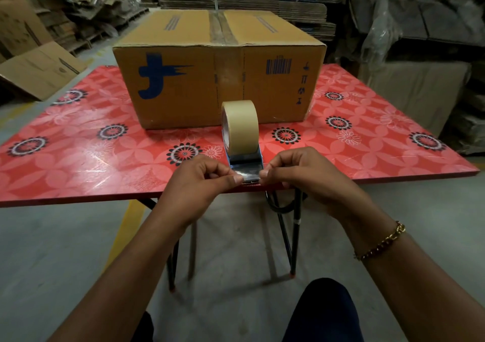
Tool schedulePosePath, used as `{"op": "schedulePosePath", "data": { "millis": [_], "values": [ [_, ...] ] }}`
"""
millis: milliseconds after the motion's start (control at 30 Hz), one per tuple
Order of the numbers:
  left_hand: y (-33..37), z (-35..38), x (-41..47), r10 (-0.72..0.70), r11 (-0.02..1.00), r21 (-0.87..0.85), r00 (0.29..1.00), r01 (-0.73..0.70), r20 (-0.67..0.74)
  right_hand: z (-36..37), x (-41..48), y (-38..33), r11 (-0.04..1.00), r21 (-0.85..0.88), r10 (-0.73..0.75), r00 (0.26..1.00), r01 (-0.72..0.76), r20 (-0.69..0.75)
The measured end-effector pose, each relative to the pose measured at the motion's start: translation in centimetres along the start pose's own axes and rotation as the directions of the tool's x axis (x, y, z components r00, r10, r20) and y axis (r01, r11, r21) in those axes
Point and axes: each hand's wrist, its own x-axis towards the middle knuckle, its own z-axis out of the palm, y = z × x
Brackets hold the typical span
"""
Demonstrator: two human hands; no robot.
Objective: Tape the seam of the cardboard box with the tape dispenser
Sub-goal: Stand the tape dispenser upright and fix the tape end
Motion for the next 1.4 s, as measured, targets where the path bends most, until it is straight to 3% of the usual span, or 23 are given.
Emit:
{"op": "schedulePosePath", "data": {
  "millis": [400,667,933,1067,1233,1400],
  "values": [
    [0.7,1.1,1.0,-0.129,0.989,0.066,0.992,0.129,-0.002,0.6,1.0,-1.5,0.985,-0.090,0.146,0.988,-0.150,-0.042],
    [0.5,1.3,1.0,-0.121,0.987,0.106,0.992,0.124,-0.034,0.4,1.4,-0.9,0.958,-0.131,0.243,0.966,-0.253,-0.090],
    [0.7,1.2,0.9,-0.153,0.982,0.109,0.988,0.156,-0.029,0.7,1.5,-0.7,0.963,-0.097,0.243,0.966,-0.251,-0.087],
    [0.7,0.7,1.0,-0.125,0.985,0.108,0.988,0.135,-0.094,0.5,1.3,-0.6,0.970,-0.099,0.217,0.974,-0.223,-0.068],
    [0.8,0.7,-0.6,-0.129,0.992,-0.003,0.989,0.129,-0.079,0.7,1.1,-0.7,0.977,-0.069,0.198,0.978,-0.202,-0.072],
    [0.0,2.6,-3.4,-0.335,0.893,-0.306,0.941,0.331,0.040,0.1,0.9,-0.8,0.977,-0.009,0.212,0.976,-0.213,-0.038]
  ]
}}
